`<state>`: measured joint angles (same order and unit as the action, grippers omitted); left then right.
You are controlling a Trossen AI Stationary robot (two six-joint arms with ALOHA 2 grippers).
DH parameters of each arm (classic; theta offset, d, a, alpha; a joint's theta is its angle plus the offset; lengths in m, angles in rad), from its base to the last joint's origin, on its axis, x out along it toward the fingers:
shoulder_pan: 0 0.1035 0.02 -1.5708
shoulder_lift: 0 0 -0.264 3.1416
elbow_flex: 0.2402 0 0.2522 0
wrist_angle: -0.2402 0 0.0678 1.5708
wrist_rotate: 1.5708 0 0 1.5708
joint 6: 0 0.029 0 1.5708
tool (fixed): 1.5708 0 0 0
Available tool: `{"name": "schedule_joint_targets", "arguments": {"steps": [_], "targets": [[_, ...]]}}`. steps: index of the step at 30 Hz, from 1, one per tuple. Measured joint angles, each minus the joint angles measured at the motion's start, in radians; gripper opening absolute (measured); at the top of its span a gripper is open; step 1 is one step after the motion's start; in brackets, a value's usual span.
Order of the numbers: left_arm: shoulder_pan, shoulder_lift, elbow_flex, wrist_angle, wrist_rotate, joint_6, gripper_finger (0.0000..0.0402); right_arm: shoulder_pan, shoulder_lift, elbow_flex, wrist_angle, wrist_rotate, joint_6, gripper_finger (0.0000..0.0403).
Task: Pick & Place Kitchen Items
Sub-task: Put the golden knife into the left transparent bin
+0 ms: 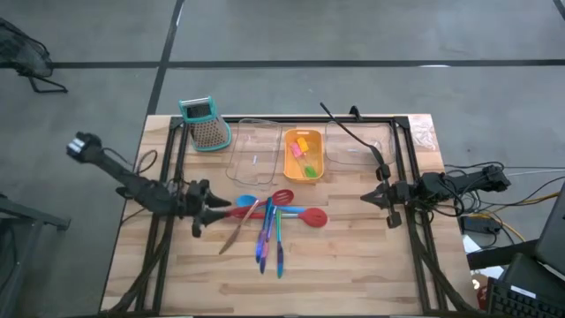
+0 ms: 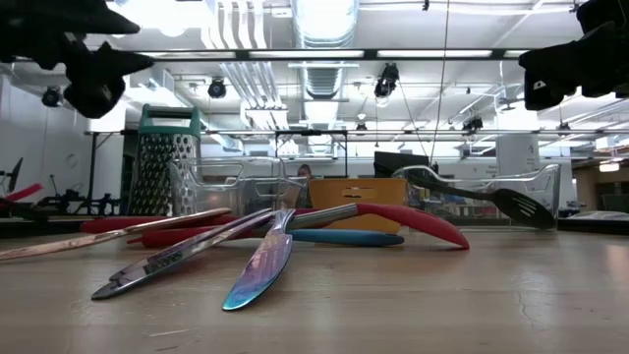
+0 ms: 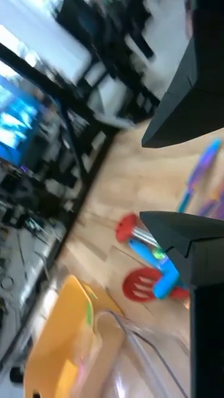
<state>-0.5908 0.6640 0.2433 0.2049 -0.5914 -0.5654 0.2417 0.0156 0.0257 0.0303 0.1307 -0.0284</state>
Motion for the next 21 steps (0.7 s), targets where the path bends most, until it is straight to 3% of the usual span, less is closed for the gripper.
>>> {"name": "schedule_joint_targets", "arguments": {"steps": [5, 9, 16, 21], "targets": [[-0.124, 0.201, 0.121, -0.115, -0.215, -0.111, 0.0182, 0.000, 0.000, 0.000, 0.000, 0.000, 0.000, 0.0009], [-0.160, 0.403, 0.241, -0.187, -0.302, -0.141, 0.0181, 0.000, 0.000, 0.000, 0.000, 0.000, 0.001, 0.0008], [-0.159, 0.691, 0.487, -0.467, -0.301, -0.273, 0.0181, 0.000, -0.001, 0.000, -0.001, 0.000, 0.000, 0.0009], [-0.144, 0.847, 0.610, -0.681, -0.307, -0.502, 0.0181, 0.000, 0.001, 0.000, -0.001, 0.000, 0.001, 0.0008]]}}
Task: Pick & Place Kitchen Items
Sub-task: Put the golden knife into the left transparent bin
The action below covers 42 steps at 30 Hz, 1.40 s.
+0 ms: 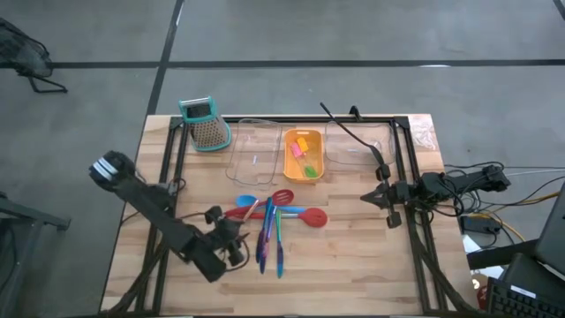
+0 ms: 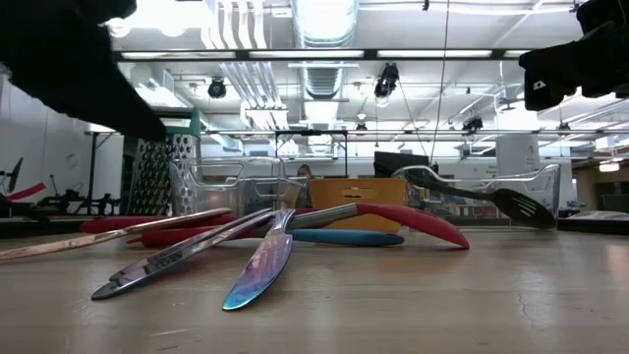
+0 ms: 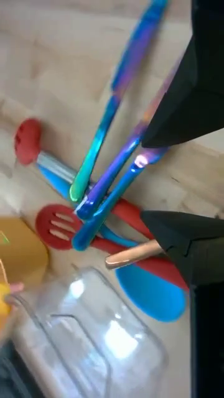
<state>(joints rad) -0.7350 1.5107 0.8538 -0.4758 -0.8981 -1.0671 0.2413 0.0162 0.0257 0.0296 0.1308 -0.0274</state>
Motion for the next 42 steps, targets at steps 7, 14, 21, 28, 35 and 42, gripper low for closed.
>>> {"name": "schedule_joint_targets", "arguments": {"steps": [7, 14, 21, 28, 35, 42], "targets": [[0.004, 0.139, 0.058, -0.094, 0.010, -0.155, 0.0181, 0.000, -0.001, 0.000, 0.000, 0.000, -0.002, 0.0008], [0.020, 0.198, 0.057, -0.101, 0.027, -0.174, 0.0181, 0.000, -0.001, 0.000, 0.000, 0.000, 0.000, 0.0008], [0.043, 0.222, 0.055, -0.159, 0.049, -0.215, 0.0181, 0.000, -0.001, 0.000, 0.000, 0.000, 0.000, 0.0008], [0.053, 0.233, 0.049, -0.172, 0.068, -0.243, 0.0181, 0.000, -0.001, 0.000, 0.000, 0.000, -0.001, 0.0008], [0.054, 0.234, 0.027, -0.172, 0.078, -0.275, 0.0181, 0.000, -0.001, 0.000, 0.000, 0.000, 0.000, 0.0008], [0.062, 0.234, 0.024, -0.169, 0.123, -0.282, 0.0181, 0.000, -0.001, 0.000, 0.000, 0.000, 0.000, 0.0008]]}}
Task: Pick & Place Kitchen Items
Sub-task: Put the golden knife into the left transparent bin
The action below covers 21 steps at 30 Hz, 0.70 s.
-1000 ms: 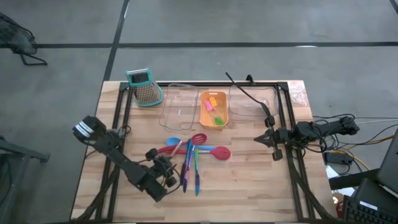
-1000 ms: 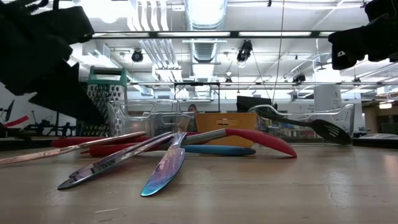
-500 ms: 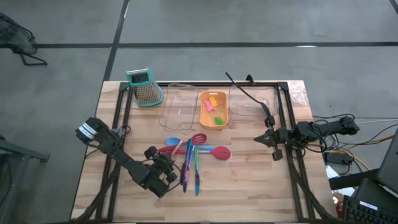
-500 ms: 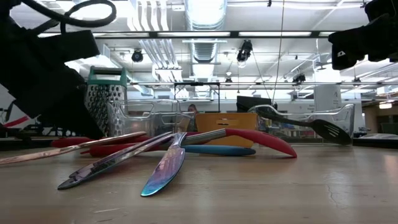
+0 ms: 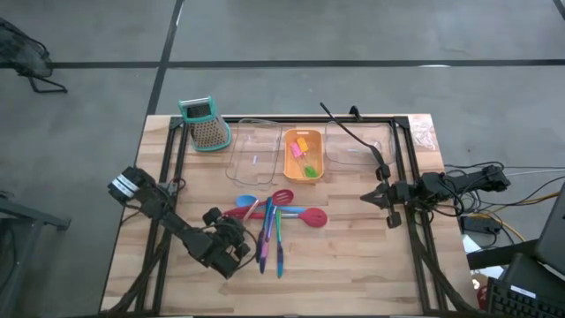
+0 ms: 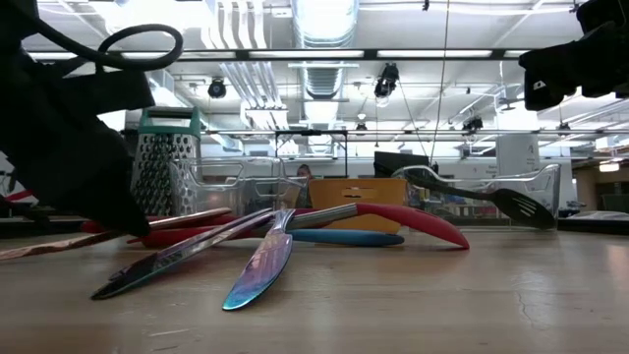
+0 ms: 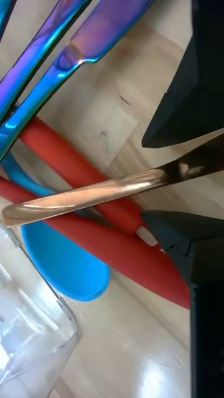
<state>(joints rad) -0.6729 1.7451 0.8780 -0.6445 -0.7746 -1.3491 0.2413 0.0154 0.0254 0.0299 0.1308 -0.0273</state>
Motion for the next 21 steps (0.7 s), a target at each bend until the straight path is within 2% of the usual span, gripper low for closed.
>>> {"name": "schedule_joint_targets", "arguments": {"steps": [15, 21], "targets": [[0.041, 0.000, -0.019, 0.004, 0.060, 0.029, 0.0177, 0.000, 0.000, 0.000, 0.000, 0.000, 0.000, 0.0008], [0.041, 0.000, -0.019, 0.008, 0.067, 0.033, 0.0138, 0.000, 0.000, 0.000, 0.000, 0.000, 0.000, 0.0008]]}}
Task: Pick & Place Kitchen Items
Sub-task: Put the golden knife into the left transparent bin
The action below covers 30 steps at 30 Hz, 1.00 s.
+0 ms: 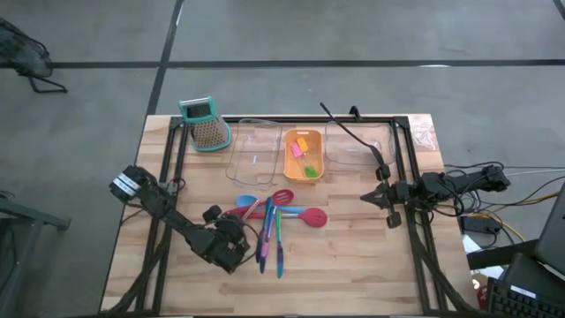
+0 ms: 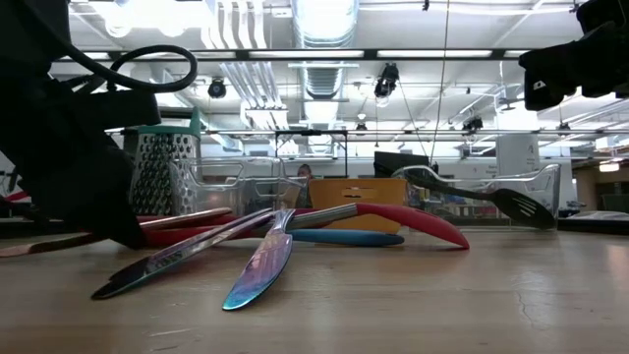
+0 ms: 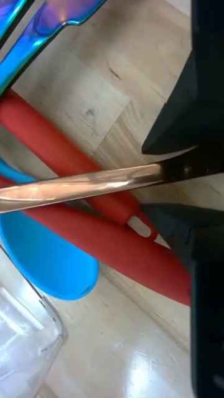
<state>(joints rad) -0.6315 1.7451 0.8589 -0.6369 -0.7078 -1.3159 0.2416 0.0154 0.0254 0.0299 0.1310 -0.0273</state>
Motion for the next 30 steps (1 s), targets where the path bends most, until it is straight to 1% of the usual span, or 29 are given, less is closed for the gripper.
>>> {"name": "schedule_joint_targets", "arguments": {"steps": [7, 9, 15, 19, 21, 25, 30], "targets": [[0.000, 0.000, 0.000, 0.001, 0.002, 0.012, 0.0055, 0.000, 0.000, 0.000, 0.000, 0.000, -0.002, 0.0008], [0.000, 0.000, 0.000, 0.000, 0.003, 0.012, 0.0043, 0.000, 0.000, 0.000, 0.000, 0.000, -0.001, 0.0008], [0.000, 0.000, 0.001, 0.000, 0.003, 0.012, 0.0045, 0.000, 0.000, 0.000, 0.000, 0.000, 0.000, 0.0008], [0.000, -0.001, 0.014, 0.000, -0.004, 0.013, 0.0063, 0.000, 0.000, 0.000, 0.000, 0.000, -0.002, 0.0008], [0.000, -0.005, 0.023, 0.001, -0.008, 0.023, 0.0061, 0.000, 0.000, 0.000, 0.000, 0.000, 0.000, 0.0008], [0.000, -0.016, 0.045, 0.001, -0.027, 0.059, 0.0045, 0.000, 0.000, 0.000, 0.000, 0.000, -0.001, 0.0008], [0.000, -0.036, 0.060, -0.001, -0.036, 0.064, 0.0051, 0.000, 0.000, 0.000, 0.000, 0.000, -0.002, 0.0008]]}}
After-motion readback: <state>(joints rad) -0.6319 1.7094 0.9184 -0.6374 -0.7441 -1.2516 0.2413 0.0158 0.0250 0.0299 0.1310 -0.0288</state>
